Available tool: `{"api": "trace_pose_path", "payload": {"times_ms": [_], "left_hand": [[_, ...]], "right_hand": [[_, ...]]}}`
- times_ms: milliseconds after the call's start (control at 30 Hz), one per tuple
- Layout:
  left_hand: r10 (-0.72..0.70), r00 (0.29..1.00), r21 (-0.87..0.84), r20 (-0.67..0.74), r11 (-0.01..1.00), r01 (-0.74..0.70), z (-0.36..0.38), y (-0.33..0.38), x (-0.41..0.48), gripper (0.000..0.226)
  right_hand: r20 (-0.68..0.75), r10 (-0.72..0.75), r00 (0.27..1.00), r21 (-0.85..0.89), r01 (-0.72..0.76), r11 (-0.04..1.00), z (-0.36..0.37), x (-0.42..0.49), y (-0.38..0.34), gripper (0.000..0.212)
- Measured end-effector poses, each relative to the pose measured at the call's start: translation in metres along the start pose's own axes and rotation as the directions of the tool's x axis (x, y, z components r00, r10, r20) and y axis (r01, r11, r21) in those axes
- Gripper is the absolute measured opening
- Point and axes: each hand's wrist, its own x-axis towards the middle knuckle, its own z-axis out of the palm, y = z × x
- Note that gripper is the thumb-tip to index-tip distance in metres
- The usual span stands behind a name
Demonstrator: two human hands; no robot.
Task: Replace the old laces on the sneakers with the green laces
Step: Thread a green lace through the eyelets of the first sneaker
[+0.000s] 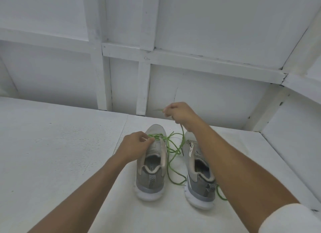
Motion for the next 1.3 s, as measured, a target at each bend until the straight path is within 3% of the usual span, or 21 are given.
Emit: {"api": "trace_pose_path", "payload": {"times_ms": [267, 500, 733, 900, 1300], "left_hand": [[0.05, 0.997, 0.015, -0.055, 0.999, -0.049, 0.009, -0.003, 0.0, 0.032], [0.059, 0.99, -0.06, -0.13, 0.996, -0.067, 0.018, -0.006, -0.001, 0.031], [-0.035, 0.982, -0.147, -0.185, 0.989, 0.007, 0.025, -0.01, 0.002, 0.034], [-0.113, 0.981, -0.268, -0.161, 0.961, 0.067, 0.028, -0.018, 0.007, 0.035], [-0.134, 0.991, -0.386, -0.021, 0.915, 0.116, 0.02, -0.017, 0.011, 0.047]], "right_hand": [[0.044, 0.021, 0.999, -0.015, -0.02, 1.0, 0.053, -0.01, 0.036, 0.01], [-0.013, 0.076, 0.997, 0.023, -0.076, 0.997, 0.068, -0.015, 0.049, 0.009], [-0.024, 0.109, 0.994, 0.076, -0.107, 0.991, 0.068, -0.018, 0.053, 0.008], [-0.004, 0.12, 0.993, 0.083, -0.119, 0.989, 0.069, -0.019, 0.056, 0.005], [0.0, 0.126, 0.992, 0.078, -0.126, 0.989, 0.073, -0.021, 0.056, 0.013]]}}
